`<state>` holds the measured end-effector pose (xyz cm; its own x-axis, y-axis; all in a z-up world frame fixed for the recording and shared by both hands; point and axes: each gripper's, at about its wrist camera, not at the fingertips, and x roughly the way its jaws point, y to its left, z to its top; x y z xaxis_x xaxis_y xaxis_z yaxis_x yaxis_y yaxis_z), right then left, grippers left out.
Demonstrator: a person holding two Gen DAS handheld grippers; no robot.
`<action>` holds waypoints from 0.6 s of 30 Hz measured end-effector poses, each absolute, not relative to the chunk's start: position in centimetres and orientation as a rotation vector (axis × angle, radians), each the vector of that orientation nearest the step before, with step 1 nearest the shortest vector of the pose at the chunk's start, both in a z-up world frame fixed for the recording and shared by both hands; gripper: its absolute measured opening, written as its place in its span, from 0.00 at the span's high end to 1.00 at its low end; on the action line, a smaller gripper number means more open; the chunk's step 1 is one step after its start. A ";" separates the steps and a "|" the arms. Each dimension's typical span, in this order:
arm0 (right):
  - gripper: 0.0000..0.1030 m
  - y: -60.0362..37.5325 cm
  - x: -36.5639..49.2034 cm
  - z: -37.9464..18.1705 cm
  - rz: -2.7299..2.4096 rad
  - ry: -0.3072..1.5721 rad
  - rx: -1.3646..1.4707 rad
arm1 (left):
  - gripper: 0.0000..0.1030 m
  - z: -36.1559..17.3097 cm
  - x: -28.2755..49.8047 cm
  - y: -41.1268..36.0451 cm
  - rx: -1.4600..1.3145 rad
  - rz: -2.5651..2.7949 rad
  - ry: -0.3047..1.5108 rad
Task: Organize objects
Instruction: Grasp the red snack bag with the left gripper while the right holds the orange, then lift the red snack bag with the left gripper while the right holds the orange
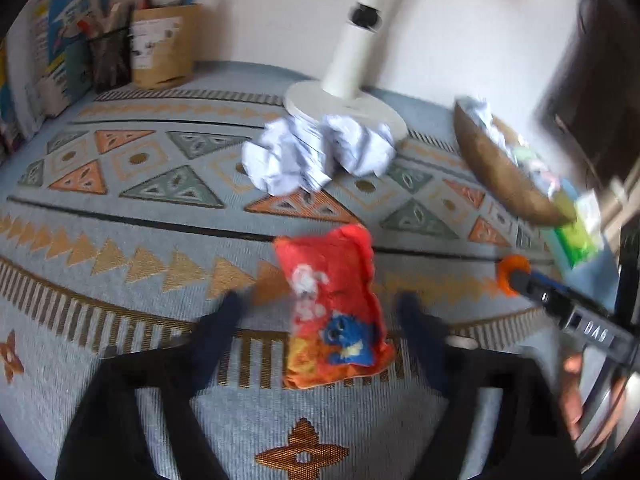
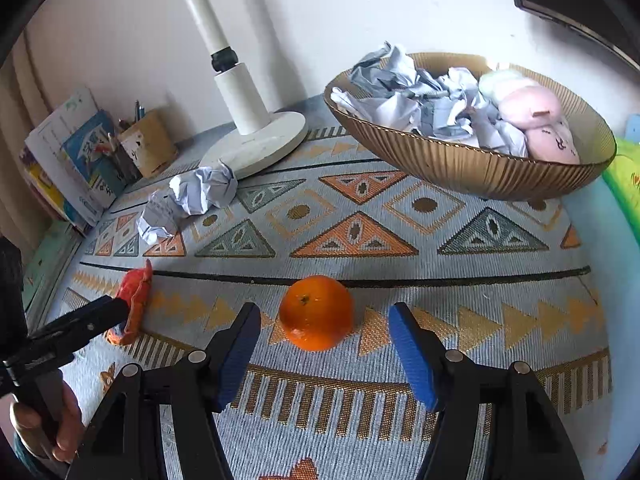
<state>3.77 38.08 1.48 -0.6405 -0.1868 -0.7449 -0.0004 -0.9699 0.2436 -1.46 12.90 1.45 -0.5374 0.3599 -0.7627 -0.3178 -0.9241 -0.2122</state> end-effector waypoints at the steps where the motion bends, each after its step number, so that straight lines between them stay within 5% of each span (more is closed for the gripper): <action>1: 0.37 38.0 3.8 1.5 -2.734 -0.330 1.280 | 0.71 1.4 -1.4 13.2 -1.227 2.440 -0.057; 4: 0.39 37.4 3.7 1.4 -2.752 -0.277 1.282 | 0.76 1.9 -0.4 13.8 -1.170 2.470 0.006; 5: 0.53 37.1 3.7 1.3 -2.757 -0.254 1.277 | 0.76 2.1 -0.1 13.8 -1.147 2.480 0.016; 7: 0.64 36.4 3.8 1.2 -2.775 -0.186 1.280 | 0.76 2.4 0.2 13.4 -1.106 2.480 0.005; 18: 0.64 35.1 4.1 1.2 -2.832 -0.041 1.273 | 0.76 3.3 1.7 12.3 -0.970 2.507 -0.060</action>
